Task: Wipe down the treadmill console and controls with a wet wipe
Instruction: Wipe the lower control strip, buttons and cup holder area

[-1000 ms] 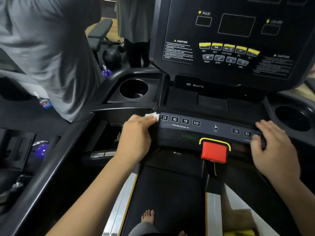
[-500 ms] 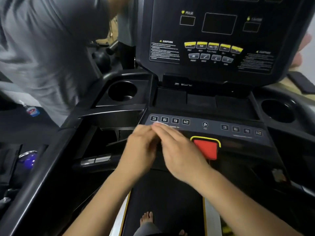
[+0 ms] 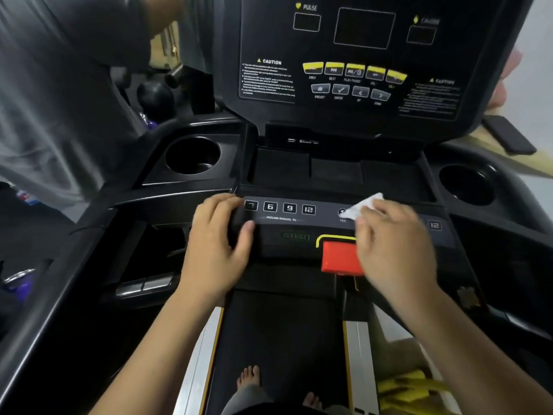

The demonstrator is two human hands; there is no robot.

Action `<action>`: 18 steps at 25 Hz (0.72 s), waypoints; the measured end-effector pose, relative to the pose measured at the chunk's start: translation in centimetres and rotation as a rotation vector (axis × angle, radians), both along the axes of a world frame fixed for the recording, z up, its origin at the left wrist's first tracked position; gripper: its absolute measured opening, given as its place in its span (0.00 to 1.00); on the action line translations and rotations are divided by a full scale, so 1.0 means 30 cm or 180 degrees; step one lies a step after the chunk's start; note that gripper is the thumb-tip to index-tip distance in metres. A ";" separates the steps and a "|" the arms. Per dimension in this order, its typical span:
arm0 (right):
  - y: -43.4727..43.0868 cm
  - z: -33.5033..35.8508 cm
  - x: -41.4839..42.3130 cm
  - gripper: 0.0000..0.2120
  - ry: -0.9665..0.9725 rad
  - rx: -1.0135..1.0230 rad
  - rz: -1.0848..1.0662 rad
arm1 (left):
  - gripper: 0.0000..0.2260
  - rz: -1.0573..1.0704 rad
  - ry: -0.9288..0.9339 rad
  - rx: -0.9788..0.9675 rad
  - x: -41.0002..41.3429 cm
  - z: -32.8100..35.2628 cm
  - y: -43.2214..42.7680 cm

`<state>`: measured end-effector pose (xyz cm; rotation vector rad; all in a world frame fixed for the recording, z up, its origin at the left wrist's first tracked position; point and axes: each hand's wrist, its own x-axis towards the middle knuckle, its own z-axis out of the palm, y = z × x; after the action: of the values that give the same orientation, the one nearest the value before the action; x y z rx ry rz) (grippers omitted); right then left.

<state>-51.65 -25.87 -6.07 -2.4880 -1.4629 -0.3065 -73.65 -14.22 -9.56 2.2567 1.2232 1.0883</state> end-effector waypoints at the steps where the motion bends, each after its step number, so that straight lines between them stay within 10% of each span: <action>1: 0.039 -0.004 -0.058 0.12 -0.0098 -0.0049 0.0192 | 0.13 0.0064 -0.0118 -0.0028 0.003 -0.005 0.007; 6: 0.274 -0.005 -0.313 0.21 0.0563 -0.0403 0.1492 | 0.12 0.0032 -0.0291 0.0031 -0.011 -0.026 0.008; 11: 0.169 0.011 -0.165 0.17 0.0174 -0.0358 0.1075 | 0.12 0.0227 -0.0571 -0.0079 -0.016 -0.027 0.008; 18: 0.282 -0.009 -0.265 0.09 -0.0187 0.0239 0.1755 | 0.11 0.0588 -0.2384 -0.1302 -0.057 -0.017 0.021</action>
<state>-59.61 -17.40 -6.34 -1.9264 -2.0342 -0.3188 -75.37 -13.57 -10.07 1.2652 1.1801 1.4097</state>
